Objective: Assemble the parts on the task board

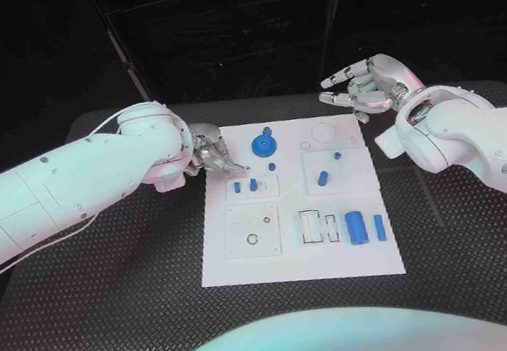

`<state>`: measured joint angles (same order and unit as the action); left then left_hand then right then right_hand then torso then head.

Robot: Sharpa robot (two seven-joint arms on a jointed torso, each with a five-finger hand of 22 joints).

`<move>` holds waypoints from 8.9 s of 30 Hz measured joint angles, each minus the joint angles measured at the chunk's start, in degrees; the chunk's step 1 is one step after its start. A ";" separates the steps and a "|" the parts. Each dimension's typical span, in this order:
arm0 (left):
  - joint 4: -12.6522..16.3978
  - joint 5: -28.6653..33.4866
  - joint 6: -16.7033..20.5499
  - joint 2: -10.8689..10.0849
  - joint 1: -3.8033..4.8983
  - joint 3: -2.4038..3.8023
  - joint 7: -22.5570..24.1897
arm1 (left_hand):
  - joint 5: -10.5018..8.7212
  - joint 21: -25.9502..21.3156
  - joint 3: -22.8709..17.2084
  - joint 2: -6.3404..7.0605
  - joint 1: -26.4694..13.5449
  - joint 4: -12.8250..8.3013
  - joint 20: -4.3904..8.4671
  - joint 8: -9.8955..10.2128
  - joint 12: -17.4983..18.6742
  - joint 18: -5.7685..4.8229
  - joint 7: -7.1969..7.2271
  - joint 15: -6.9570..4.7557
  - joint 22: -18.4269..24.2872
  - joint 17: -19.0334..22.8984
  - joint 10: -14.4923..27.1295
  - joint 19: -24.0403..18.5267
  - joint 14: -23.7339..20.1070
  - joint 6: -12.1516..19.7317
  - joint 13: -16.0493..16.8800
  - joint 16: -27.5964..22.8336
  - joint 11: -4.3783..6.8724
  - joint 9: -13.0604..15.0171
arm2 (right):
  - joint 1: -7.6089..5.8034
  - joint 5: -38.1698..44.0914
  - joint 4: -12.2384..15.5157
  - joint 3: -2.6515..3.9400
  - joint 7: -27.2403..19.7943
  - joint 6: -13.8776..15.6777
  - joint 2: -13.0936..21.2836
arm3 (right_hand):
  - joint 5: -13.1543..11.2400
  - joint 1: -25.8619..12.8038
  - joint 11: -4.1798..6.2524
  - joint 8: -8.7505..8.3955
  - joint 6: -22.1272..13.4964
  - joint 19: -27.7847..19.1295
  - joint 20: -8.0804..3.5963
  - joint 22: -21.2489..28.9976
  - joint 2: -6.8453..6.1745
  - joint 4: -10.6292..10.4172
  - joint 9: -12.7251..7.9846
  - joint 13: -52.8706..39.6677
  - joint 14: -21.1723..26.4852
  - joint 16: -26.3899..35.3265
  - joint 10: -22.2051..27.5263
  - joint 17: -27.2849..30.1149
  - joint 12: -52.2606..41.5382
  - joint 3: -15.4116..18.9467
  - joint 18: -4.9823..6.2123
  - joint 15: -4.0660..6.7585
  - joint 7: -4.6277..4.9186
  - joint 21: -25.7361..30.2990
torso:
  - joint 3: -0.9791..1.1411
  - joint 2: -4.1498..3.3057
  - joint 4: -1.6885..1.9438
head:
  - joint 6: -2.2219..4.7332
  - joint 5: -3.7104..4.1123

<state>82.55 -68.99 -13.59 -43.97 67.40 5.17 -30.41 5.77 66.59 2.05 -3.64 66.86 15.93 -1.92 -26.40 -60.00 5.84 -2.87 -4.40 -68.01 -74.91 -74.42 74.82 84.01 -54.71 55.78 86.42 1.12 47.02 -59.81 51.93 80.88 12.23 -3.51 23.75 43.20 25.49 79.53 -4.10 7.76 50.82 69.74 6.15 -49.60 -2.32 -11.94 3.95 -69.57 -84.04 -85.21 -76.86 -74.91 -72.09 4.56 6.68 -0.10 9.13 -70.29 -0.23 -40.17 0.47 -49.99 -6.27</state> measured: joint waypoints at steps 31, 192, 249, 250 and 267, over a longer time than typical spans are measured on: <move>-6.19 -13.75 20.46 8.11 -0.47 -3.52 29.31 | 0.25 -17.93 -10.04 11.95 19.19 -6.37 -4.32 20.46 43.92 3.38 -4.20 4.62 13.97 12.27 18.61 -0.80 -1.84 -0.40 -46.60 -16.81 -6.43 -31.44 | 0.03 -0.09 -0.11 0.00 -0.09 -0.27 -0.53 | 0.00 0.00 0.00 0.00 0.00 0.00 0.00 0.17 0.00 0.00 0.00 0.08 0.00 0.00 0.00 0.01 0.00 0.00 0.00 0.00 0.00 0.00 | -0.04 -0.08 -0.08 | 0.39 1.73; -6.95 -15.75 12.66 3.96 -4.74 0.34 26.96 | 0.22 -3.64 -21.20 10.79 18.52 -9.13 -3.20 21.97 48.47 1.27 -4.19 3.58 -0.95 6.79 7.05 3.94 0.15 -9.59 -50.98 -8.14 -4.71 -37.02 | 0.29 -0.16 -0.79 -0.01 -0.27 -0.68 -0.94 | 0.00 0.24 0.00 0.00 0.00 0.00 0.00 0.15 0.24 0.00 0.00 0.00 0.00 0.00 0.00 0.01 0.00 0.00 0.00 0.00 0.00 0.00 | 0.03 -0.04 -0.02 | -0.01 1.86; -5.28 -14.70 13.71 1.05 -4.91 1.42 25.58 | 0.23 -5.19 -21.52 12.59 16.72 -8.81 -3.58 22.59 50.96 1.28 -4.50 3.79 -0.66 8.10 8.70 3.55 -0.06 -1.28 -51.21 -8.37 -5.52 -40.66 | 0.38 4.80 -3.29 -0.02 2.13 -2.88 -0.62 | -0.85 5.38 0.62 1.54 1.23 -6.69 -0.72 13.47 -0.63 2.08 0.00 34.34 0.01 6.56 15.17 3.39 33.41 -4.85 1.80 0.42 -0.30 9.14 | -0.02 0.08 0.03 | 0.53 2.23; -5.19 -14.42 14.11 0.83 -4.91 1.54 25.62 | 0.23 -5.42 -21.52 12.59 16.72 -8.81 -3.71 22.59 50.96 1.28 -4.50 3.79 -0.50 8.14 8.70 3.42 -0.06 -1.28 -51.21 -8.37 -5.52 -40.69 | 0.40 5.56 -3.37 -0.02 2.30 -3.05 -0.55 | -1.44 6.09 0.60 1.72 1.95 -6.69 -0.72 13.69 -0.75 2.35 0.00 35.57 0.01 6.92 15.81 3.89 34.91 -5.58 1.80 0.42 -0.35 9.29 | -0.02 0.08 0.03 | 0.62 2.31; -1.26 23.65 27.85 -6.98 -5.85 2.10 35.90 | 0.23 -29.48 -23.27 12.59 16.72 -9.78 -4.30 21.25 48.82 3.60 -5.94 4.61 15.50 30.06 8.39 -8.64 -8.11 -5.01 -50.39 -23.60 -5.83 -41.51 | 2.71 35.12 0.91 -0.29 7.59 -9.46 3.21 | -7.52 6.66 -0.44 -0.36 7.69 -4.91 -0.40 10.29 -5.41 3.64 -0.21 54.25 0.12 7.45 15.78 4.02 56.06 -15.84 1.79 0.53 -0.50 7.28 | -0.02 0.04 -0.01 | 2.68 6.42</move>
<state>81.29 -45.34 14.26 -50.96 61.55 7.27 5.49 5.99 37.11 -21.22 8.95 83.58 6.15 -6.22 -5.16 -11.18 9.44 -8.81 0.21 -52.51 -44.85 -66.03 66.18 75.90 -59.72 5.39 62.82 -4.72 5.52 -57.10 87.05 81.79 11.94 4.07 14.29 46.41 17.97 86.19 -4.54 7.40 58.51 64.83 5.74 -39.31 -7.73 -8.30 3.74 -15.32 -83.92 -77.76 -61.09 -70.90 -16.03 -11.28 8.47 0.43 8.63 -63.01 -0.25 -40.13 0.46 -47.32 0.15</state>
